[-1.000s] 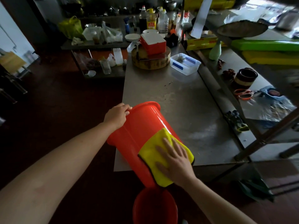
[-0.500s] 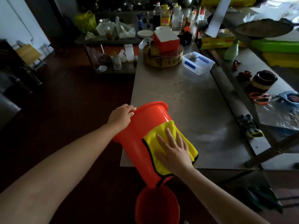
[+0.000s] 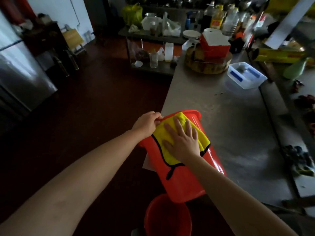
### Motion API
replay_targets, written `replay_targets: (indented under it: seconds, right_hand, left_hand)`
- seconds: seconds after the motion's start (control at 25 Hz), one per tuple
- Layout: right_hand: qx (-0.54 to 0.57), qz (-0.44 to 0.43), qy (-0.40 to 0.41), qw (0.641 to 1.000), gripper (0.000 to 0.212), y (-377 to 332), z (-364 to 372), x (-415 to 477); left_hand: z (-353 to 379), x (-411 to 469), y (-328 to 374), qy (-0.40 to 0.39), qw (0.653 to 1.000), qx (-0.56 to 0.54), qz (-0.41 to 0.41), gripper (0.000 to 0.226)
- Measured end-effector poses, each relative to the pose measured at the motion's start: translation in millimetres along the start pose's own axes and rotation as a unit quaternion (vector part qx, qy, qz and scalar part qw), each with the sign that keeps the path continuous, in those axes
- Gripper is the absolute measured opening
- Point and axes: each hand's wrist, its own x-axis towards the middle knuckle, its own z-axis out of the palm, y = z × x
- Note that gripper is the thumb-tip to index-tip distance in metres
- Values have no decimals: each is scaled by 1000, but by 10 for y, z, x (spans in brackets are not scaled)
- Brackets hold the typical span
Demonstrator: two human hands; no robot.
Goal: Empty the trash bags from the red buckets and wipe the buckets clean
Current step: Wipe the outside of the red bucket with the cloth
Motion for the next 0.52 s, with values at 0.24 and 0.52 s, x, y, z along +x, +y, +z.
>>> replay_targets:
  seconds: [0.24, 0.52]
  right_hand:
    - [-20, 2, 40, 999, 69, 253, 278, -815]
    - [-34, 36, 52, 997, 70, 352, 430, -1225]
  left_hand:
    - [1, 34, 94, -4, 1000, -19, -3, 25]
    - [-2, 166, 197, -27, 999, -29, 7, 25]
